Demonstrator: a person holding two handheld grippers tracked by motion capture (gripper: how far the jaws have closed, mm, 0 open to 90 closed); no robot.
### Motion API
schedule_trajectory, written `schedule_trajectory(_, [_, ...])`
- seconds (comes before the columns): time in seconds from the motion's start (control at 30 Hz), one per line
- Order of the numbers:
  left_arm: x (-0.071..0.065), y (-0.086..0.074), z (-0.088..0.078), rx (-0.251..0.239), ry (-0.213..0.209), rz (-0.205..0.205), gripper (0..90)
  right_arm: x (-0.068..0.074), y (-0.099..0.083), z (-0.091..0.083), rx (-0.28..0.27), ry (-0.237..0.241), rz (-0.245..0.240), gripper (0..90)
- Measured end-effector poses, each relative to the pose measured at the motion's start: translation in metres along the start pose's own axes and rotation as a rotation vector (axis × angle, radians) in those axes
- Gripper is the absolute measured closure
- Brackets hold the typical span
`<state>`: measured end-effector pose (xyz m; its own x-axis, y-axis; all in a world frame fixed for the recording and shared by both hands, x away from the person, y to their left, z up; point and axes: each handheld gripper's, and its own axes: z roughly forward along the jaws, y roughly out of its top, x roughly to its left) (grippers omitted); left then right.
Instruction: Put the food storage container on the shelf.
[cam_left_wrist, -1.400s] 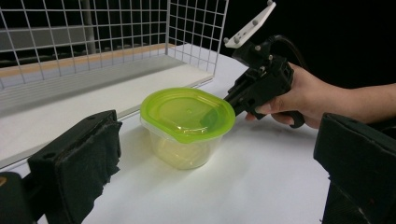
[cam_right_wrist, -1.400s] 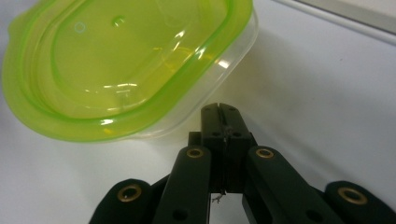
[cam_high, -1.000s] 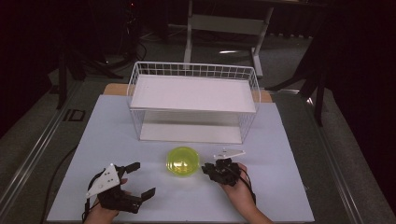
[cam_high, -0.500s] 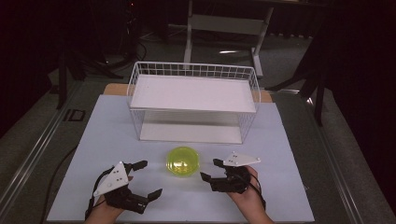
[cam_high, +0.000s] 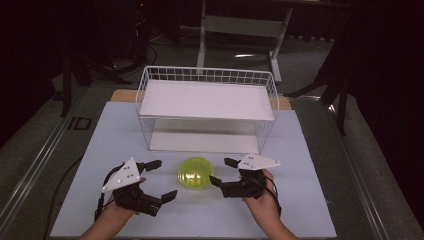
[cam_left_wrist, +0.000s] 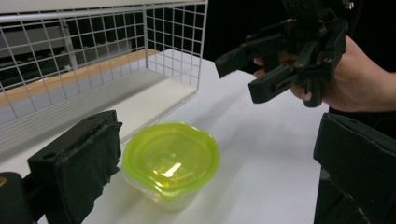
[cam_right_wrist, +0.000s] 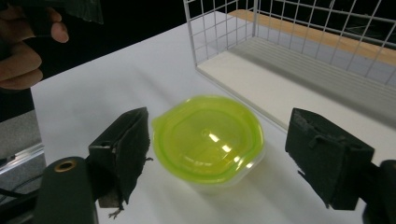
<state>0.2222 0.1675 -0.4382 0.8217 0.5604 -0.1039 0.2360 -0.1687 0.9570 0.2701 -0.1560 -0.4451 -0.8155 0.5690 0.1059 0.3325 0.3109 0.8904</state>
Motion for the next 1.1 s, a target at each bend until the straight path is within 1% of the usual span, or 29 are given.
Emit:
schedule_trajectory(0.03, [0.001, 0.002, 0.001, 0.001, 0.011, 0.004, 1.6, 0.0, 0.002, 0.001, 0.0, -0.013, -0.013, 22.7])
schedule_trajectory(0.1, [0.004, 0.005, 0.004, 0.007, 0.014, 0.009, 1.6, -0.002, 0.004, 0.004, 0.004, -0.015, -0.023, 22.7])
schedule_trajectory(0.13, [0.005, 0.007, 0.005, 0.008, 0.019, 0.011, 1.6, -0.002, 0.005, 0.006, 0.005, -0.024, -0.024, 22.7])
schedule_trajectory(0.17, [0.007, 0.008, 0.006, 0.007, 0.014, 0.004, 1.6, -0.003, 0.007, 0.008, 0.007, -0.023, -0.023, 22.7])
schedule_trajectory(0.2, [0.008, 0.01, 0.008, 0.006, 0.017, 0.002, 1.6, -0.004, 0.008, 0.009, 0.005, -0.029, -0.023, 22.7])
schedule_trajectory(0.23, [0.009, 0.011, 0.009, 0.007, 0.026, 0.006, 1.6, -0.005, 0.008, 0.01, -0.004, -0.035, -0.019, 22.7])
schedule_trajectory(0.33, [0.014, 0.014, 0.013, 0.014, 0.023, -0.007, 1.6, -0.007, 0.01, 0.014, -0.006, -0.027, -0.006, 21.3])
schedule_trajectory(0.37, [0.016, 0.014, 0.015, 0.018, 0.022, -0.009, 1.6, -0.009, 0.01, 0.017, 0.001, -0.015, 0.007, 19.5])
schedule_trajectory(0.43, [0.019, 0.014, 0.018, 0.034, 0.028, -0.016, 1.6, -0.012, 0.009, 0.019, -0.01, -0.027, 0.014, 19.1])
schedule_trajectory(0.47, [0.02, 0.014, 0.02, 0.039, 0.034, -0.018, 1.6, -0.013, 0.009, 0.02, 0.007, -0.026, 0.013, 18.4])
schedule_trajectory(0.5, [0.021, 0.014, 0.021, 0.038, 0.035, -0.015, 1.6, -0.013, 0.008, 0.021, 0.02, -0.036, 0.008, 18.1])
schedule_trajectory(0.53, [0.022, 0.013, 0.022, 0.042, 0.035, -0.011, 1.6, -0.014, 0.008, 0.022, 0.024, -0.041, 0.005, 18.1])
schedule_trajectory(0.57, [0.023, 0.012, 0.025, 0.067, 0.06, 0.0, 1.6, -0.016, 0.008, 0.023, 0.036, -0.025, 0.023, 17.1])
schedule_trajectory(0.6, [0.023, 0.012, 0.025, 0.067, 0.06, 0.0, 1.6, -0.016, 0.008, 0.023, 0.036, -0.025, 0.023, 17.1])
schedule_trajectory(0.63, [0.025, 0.01, 0.028, 0.078, 0.058, -0.006, 1.6, -0.018, 0.007, 0.024, 0.037, -0.035, 0.039, 16.0])
schedule_trajectory(0.67, [0.027, 0.009, 0.03, 0.088, 0.059, -0.017, 1.6, -0.019, 0.007, 0.025, 0.042, -0.036, 0.045, 13.0])
schedule_trajectory(0.73, [0.032, 0.005, 0.032, 0.097, 0.052, -0.041, 1.6, -0.022, 0.006, 0.027, 0.049, -0.042, 0.046, 13.2])
schedule_trajectory(0.77, [0.034, 0.003, 0.034, 0.107, 0.058, -0.049, 1.6, -0.023, 0.006, 0.028, 0.058, -0.034, 0.049, 13.2])
schedule_trajectory(0.8, [0.036, 0.001, 0.034, 0.107, 0.057, -0.057, 1.6, -0.024, 0.005, 0.029, 0.067, -0.034, 0.055, 13.2])
schedule_trajectory(0.83, [0.038, -0.001, 0.035, 0.111, 0.054, -0.07, 1.6, -0.026, 0.004, 0.03, 0.07, -0.022, 0.062, 13.2])
schedule_trajectory(0.87, [0.041, -0.003, 0.036, 0.116, 0.062, -0.08, 1.6, -0.027, 0.003, 0.031, 0.075, -0.019, 0.069, 13.1])
schedule_trajectory(1.0, [0.047, -0.012, 0.04, 0.132, 0.074, -0.111, 2.2, -0.03, -0.002, 0.037, 0.095, -0.037, 0.098, 12.1])
schedule_trajectory(1.07, [0.049, -0.017, 0.043, 0.153, 0.083, -0.128, 2.3, -0.03, -0.004, 0.04, 0.092, -0.048, 0.117, 12.1])
schedule_trajectory(1.1, [0.05, -0.019, 0.044, 0.163, 0.08, -0.136, 2.3, -0.031, -0.006, 0.042, 0.096, -0.05, 0.126, 12.2])
